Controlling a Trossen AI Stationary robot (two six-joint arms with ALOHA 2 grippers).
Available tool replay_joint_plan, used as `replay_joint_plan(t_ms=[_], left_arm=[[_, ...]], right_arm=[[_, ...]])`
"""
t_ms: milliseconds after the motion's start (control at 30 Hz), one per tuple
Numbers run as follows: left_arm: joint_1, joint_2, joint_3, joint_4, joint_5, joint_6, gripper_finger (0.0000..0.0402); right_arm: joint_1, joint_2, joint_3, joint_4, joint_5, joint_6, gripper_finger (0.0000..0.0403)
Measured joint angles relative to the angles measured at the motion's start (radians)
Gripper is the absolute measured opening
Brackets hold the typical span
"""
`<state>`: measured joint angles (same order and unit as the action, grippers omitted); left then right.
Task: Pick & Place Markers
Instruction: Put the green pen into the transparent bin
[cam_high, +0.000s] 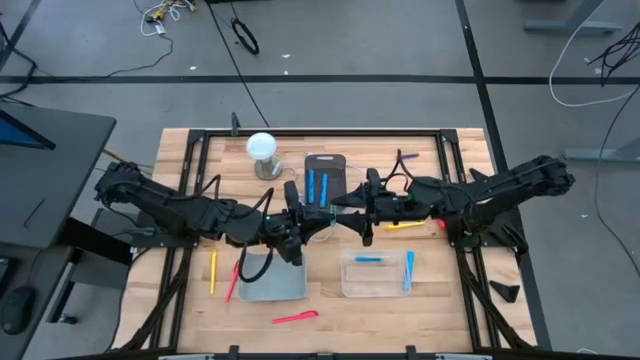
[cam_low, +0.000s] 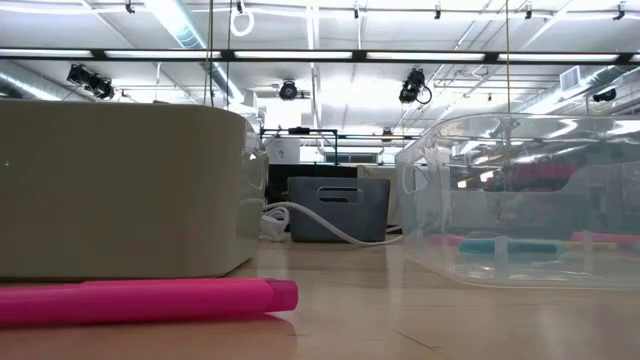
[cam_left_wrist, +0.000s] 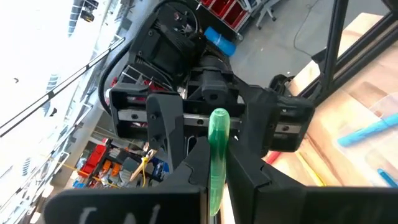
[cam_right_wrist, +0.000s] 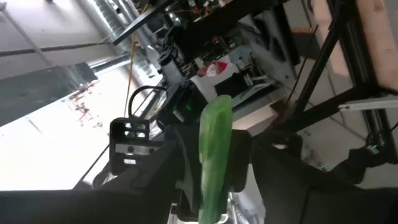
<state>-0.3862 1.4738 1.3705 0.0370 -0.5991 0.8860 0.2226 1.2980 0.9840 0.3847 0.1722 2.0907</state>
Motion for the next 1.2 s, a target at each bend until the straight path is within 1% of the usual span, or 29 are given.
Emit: replay_joint_plan(t_ms=[100, 267, 333, 433, 767, 900, 1000, 1067, 1200], left_arm=[[0.000, 0.000, 0.000, -0.008, 0.000, 0.000, 0.0029], [0.000, 0.000, 0.000, -0.036, 0.000, 0.000, 0.0029], [0.000, 0.000, 0.000, -0.047, 0.000, -0.008, 0.0029], [0.000, 0.000, 0.000, -0.048, 0.000, -0.009, 0.0029], [0.001, -0.001, 0.000, -0.045, 0.013, -0.010, 0.0029], [-0.004, -0.001, 0.000, -0.048, 0.013, -0.009, 0.0029], [-0.010, -0.001, 0.000, -0.048, 0.016, -0.013, 0.0029], [-0.010, -0.001, 0.000, -0.048, 0.016, -0.039, 0.0041], [-0.010, -0.005, 0.000, -0.051, 0.010, -0.164, 0.0097]], right_arm=[[0.000, 0.023, 0.000, 0.049, -0.007, 0.022, 0.0205], [0.000, 0.029, 0.000, 0.061, -0.008, 0.023, 0.0204], [0.000, 0.030, 0.000, 0.062, -0.008, 0.023, 0.0198], [0.000, 0.030, 0.000, 0.066, -0.008, 0.022, 0.0176], [0.000, 0.030, 0.000, 0.049, -0.008, 0.012, 0.0071], [0.000, 0.030, 0.000, 0.049, -0.008, -0.005, 0.0043], [0.000, 0.030, 0.000, 0.050, -0.009, -0.014, 0.0035], [0.000, 0.030, 0.000, 0.052, -0.009, -0.030, 0.0035], [-0.003, 0.030, 0.000, 0.054, -0.004, -0.083, 0.0035]])
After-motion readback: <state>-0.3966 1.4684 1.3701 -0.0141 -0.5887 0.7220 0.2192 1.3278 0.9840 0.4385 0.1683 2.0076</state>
